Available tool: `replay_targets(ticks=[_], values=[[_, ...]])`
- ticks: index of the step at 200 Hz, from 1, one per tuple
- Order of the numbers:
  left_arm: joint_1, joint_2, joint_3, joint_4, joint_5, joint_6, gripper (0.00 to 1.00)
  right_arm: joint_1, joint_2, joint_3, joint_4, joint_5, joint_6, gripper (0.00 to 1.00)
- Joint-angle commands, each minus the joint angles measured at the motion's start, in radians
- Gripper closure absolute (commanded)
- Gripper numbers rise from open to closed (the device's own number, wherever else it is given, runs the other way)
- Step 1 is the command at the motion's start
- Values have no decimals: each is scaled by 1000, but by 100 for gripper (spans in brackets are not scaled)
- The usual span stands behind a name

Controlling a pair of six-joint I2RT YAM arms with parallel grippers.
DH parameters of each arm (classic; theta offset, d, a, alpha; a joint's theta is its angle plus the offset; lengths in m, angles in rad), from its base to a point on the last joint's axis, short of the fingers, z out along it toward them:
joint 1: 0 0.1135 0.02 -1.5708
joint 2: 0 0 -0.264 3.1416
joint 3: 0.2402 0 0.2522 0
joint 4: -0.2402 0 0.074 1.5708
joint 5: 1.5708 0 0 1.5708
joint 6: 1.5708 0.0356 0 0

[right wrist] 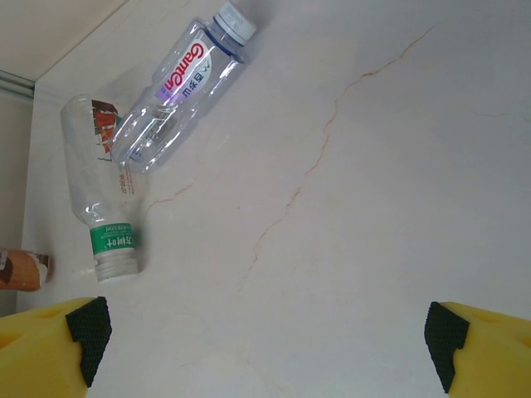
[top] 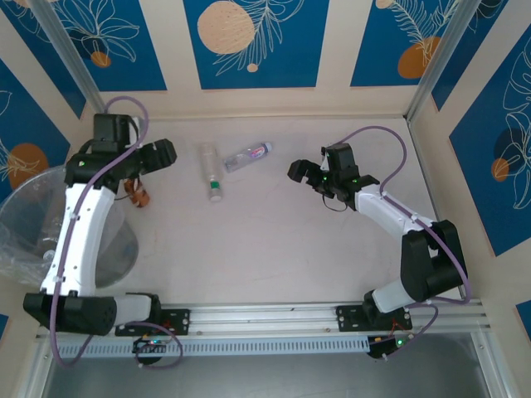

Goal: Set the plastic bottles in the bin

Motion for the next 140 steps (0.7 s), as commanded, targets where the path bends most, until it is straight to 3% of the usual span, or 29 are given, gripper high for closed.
replay_targets(ticks=[1,22,91,140], values=[[-46,8,-21,45,-42,-38,10,-6,0,-11,-14,-7,7,0],[-73,67,-39,71,-69,-53,1,-4,1,-14,-13,-11,10,0],[-147,205,25,83,-95,-40,1,-6,-6,-35,-41,24,-13,0],[-152,225,15,19,-128,-109,1,-6,-2,-35,-48,28,-27,0]])
